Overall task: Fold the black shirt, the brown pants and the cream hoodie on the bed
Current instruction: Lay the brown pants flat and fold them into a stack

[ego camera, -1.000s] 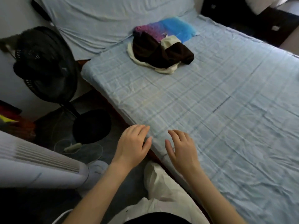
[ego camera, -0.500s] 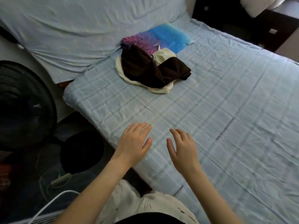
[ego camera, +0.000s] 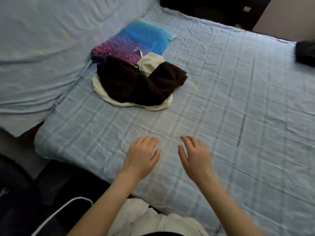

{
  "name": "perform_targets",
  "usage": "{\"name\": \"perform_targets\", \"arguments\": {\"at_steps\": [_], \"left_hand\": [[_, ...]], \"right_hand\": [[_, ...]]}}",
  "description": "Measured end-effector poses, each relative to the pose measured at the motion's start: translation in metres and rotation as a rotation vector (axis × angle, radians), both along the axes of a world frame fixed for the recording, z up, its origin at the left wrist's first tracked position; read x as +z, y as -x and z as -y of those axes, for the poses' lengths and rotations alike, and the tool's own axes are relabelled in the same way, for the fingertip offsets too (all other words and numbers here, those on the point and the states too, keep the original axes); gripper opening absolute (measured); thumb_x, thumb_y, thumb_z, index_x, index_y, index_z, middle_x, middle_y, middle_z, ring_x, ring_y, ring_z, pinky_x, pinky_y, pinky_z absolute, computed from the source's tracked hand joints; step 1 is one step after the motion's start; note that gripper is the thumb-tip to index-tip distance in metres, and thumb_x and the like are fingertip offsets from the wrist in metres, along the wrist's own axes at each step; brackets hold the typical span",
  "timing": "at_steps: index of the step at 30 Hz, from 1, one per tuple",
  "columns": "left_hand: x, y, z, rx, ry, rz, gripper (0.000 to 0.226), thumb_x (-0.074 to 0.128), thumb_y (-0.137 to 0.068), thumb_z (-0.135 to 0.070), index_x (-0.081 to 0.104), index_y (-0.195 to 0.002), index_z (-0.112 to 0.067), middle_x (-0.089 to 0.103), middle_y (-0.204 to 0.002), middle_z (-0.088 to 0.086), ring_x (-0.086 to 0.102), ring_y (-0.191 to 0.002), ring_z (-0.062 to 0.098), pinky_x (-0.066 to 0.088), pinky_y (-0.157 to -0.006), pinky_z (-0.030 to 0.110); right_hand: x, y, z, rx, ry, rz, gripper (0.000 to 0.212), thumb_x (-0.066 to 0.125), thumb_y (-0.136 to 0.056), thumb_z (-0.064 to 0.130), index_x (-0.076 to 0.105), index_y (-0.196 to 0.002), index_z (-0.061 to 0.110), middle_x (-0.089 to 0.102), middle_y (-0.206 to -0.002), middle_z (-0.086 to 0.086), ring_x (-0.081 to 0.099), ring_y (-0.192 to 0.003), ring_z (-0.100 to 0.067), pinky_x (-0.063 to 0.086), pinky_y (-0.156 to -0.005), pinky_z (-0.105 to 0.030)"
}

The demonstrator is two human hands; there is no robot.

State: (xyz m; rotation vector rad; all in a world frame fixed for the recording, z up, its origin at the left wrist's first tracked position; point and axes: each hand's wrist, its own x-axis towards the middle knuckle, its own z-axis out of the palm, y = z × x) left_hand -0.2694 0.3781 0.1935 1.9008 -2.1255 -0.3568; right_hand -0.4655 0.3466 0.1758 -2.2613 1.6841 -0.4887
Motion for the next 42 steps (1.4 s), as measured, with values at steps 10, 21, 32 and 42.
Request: {"name": "perform_targets", "arguments": {"at_steps": [10,21,32,42], "left_hand": [[-0.017,-0.1,0.14,-0.015,0.086,-0.065,0.044,0.044,-0.091,-0.031,0.064,-0.121,-0.005,0.066,-0.112,0.011,0.061,-0.103,0.031,0.051,-0.086,0.041],[-0.136,-0.193,0.347,0.193,0.135,-0.043,0.063,0.057,-0.09,-0.034,0.039,-0.148,-0.018,0.039,-0.151,0.013,0.037,-0.137,0.032,0.03,-0.113,0.044],[-0.274,-0.298,0.438,0.441,0.013,0.11,0.08,0.037,-0.085,-0.07,0.014,-0.153,-0.034,0.014,-0.161,0.013,0.011,-0.147,0.034,0.014,-0.113,0.062],[-0.341,-0.318,0.439,0.395,-0.055,0.067,0.071,0.02,-0.089,-0.069,0.016,-0.152,-0.037,0.011,-0.161,0.011,0.005,-0.148,0.03,0.01,-0.114,0.061]], "right_hand": [[0.001,-0.11,0.122,-0.117,0.065,0.047,0.034,0.056,-0.098,0.021,0.062,-0.127,0.003,0.066,-0.119,-0.013,0.061,-0.107,-0.03,0.049,-0.089,-0.041],[-0.094,-0.195,0.315,-0.057,0.105,0.075,0.049,0.056,-0.097,0.029,0.052,-0.14,0.008,0.052,-0.141,-0.016,0.046,-0.132,-0.032,0.04,-0.108,-0.046],[-0.214,-0.277,0.443,-0.002,-0.035,-0.064,0.087,0.051,-0.088,0.062,0.011,-0.157,0.027,0.022,-0.161,-0.008,0.022,-0.147,-0.032,0.028,-0.116,-0.049],[-0.276,-0.301,0.465,-0.004,0.023,-0.161,0.068,0.059,-0.088,0.055,0.039,-0.145,0.024,0.053,-0.133,-0.009,0.052,-0.106,-0.035,0.047,-0.087,-0.044]]}}
